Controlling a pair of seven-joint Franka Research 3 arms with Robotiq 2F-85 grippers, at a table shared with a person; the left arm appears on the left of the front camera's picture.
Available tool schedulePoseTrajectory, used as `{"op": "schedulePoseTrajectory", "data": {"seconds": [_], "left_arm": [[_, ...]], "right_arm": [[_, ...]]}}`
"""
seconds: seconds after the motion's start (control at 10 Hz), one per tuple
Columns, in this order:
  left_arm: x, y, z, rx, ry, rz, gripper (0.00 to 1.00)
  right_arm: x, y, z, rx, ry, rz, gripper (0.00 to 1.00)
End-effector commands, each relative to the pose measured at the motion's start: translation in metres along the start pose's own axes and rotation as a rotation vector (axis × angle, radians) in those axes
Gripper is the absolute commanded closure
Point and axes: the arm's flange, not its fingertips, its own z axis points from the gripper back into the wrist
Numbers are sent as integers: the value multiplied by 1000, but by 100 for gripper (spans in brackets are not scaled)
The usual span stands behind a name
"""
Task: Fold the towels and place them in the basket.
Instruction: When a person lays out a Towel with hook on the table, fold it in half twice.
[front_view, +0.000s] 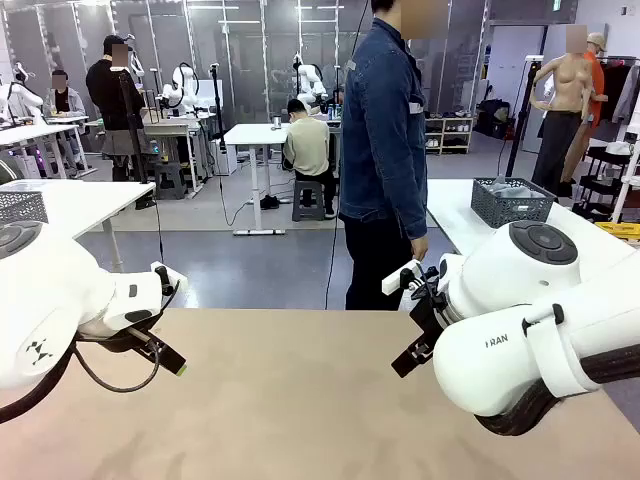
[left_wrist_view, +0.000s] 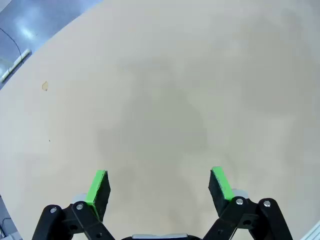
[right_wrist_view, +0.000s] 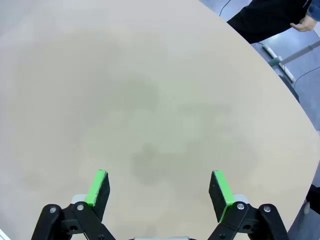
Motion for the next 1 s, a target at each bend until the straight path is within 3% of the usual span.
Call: {"op": "schedulePoseTrajectory", "data": {"seconds": [0.0,0.9], "left_arm": [[0,0,0,0,0,0,0],[0,0,0,0,0,0,0]], "right_arm": [[2,0,0,0,-4,2,0],[2,0,0,0,-4,2,0]]}}
